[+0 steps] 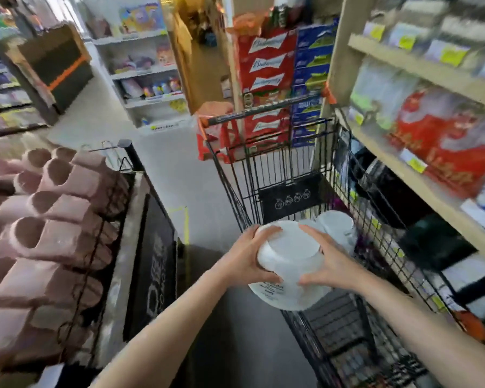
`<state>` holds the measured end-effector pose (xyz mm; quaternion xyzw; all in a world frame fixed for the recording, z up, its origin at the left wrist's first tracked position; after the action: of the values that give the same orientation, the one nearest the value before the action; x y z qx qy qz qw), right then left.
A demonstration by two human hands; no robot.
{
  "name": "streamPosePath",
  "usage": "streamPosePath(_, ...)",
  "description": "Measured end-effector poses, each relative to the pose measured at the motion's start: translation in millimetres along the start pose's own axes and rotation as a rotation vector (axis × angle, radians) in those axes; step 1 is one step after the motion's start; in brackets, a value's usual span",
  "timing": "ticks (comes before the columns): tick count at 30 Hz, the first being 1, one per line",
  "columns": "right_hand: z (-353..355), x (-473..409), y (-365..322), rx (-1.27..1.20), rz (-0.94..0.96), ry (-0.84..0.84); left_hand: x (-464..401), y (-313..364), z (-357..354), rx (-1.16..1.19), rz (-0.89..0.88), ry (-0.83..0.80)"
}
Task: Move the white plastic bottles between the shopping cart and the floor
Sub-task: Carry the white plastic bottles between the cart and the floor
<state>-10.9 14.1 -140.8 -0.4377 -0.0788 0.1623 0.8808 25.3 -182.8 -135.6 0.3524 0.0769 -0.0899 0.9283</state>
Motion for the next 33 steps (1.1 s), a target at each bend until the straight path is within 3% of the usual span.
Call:
streamPosePath(6,45,-53,28,-0.004,-0.061,0.320,-111,-6,-27,0.064,-0.162,-0.125)
streamPosePath(12,44,-87,67,0.041,-0.158,0.462,-169,-40,-56,0.083,-0.210,-0.163)
streamPosePath(19,-26,-104,109,0.129,-0.282,0.403,-196,-153,-47,-0.434,-0.390,-0.148)
streamPosePath(24,-86,-121,133,0.114,-0.350,0.391,-199,-165,-47,-0.464,-0.602,-0.073)
streamPosePath(33,-172,-160,185,0.024,-0.458,0.511,-182,-187,-51,-0.459,-0.753,0.142)
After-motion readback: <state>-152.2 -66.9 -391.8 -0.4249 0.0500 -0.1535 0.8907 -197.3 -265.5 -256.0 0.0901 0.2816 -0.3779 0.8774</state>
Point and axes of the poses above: each hand's wrist, its own x-axis away from the middle knuckle, its own z-axis out of the back of the hand, y = z × x, the point moved 4 cm from there along -x, towards the middle knuckle, and after that the axes turned 15 degrees about y, right-handed, at the moved point
